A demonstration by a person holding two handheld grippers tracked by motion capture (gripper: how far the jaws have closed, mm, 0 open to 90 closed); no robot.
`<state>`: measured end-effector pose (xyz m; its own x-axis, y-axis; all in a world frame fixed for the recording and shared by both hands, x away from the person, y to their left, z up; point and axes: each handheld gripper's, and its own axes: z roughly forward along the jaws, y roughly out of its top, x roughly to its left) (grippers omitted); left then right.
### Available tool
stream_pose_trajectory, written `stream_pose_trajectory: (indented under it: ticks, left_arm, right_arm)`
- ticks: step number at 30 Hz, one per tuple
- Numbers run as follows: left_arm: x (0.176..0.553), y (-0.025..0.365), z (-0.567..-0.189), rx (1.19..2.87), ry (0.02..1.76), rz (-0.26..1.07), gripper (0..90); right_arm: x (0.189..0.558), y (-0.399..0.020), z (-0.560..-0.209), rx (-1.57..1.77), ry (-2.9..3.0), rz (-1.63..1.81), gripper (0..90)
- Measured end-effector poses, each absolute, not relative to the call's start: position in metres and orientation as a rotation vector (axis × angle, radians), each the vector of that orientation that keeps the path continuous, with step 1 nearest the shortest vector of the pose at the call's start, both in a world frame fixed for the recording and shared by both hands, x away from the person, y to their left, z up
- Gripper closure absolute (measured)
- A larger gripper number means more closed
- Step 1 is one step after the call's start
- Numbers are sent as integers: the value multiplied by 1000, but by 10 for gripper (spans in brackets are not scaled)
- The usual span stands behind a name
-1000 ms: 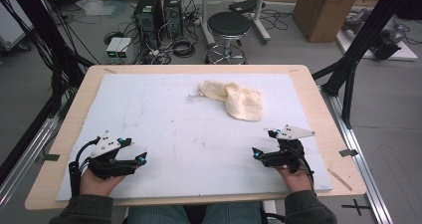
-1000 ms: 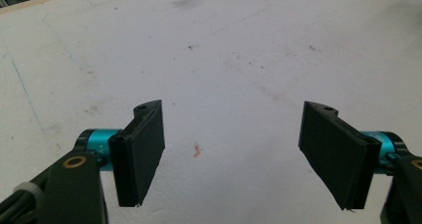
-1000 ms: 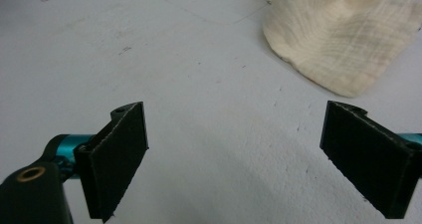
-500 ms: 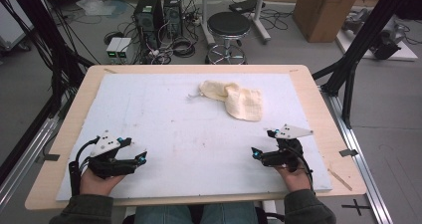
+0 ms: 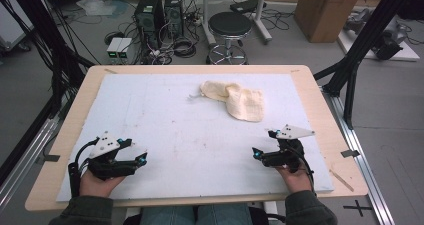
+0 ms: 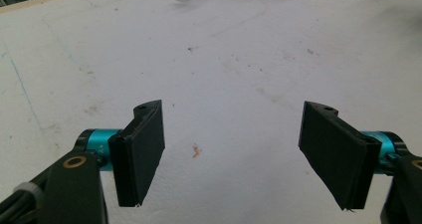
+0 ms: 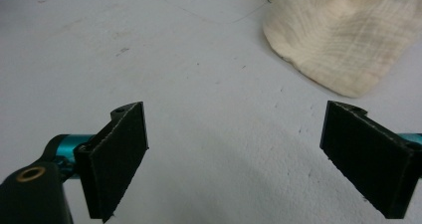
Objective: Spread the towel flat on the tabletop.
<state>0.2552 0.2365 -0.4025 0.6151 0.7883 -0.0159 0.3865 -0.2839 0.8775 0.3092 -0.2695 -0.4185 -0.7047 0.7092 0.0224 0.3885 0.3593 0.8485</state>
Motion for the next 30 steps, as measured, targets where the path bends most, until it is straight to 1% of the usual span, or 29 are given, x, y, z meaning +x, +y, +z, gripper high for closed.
stream_pose_trajectory:
  ticks: [6, 16, 30]
  left_arm:
    - [254, 238, -403, 1896, 937, 545, 265]
    - [254, 241, -402, 1885, 946, 537, 265]
    - [260, 238, -402, 1880, 932, 526, 265]
  right_arm:
    - [313, -269, -415, 976, 2276, 1285, 107]
    - [329, -267, -408, 969, 2307, 1253, 107]
    - [356, -263, -383, 956, 2327, 1238, 107]
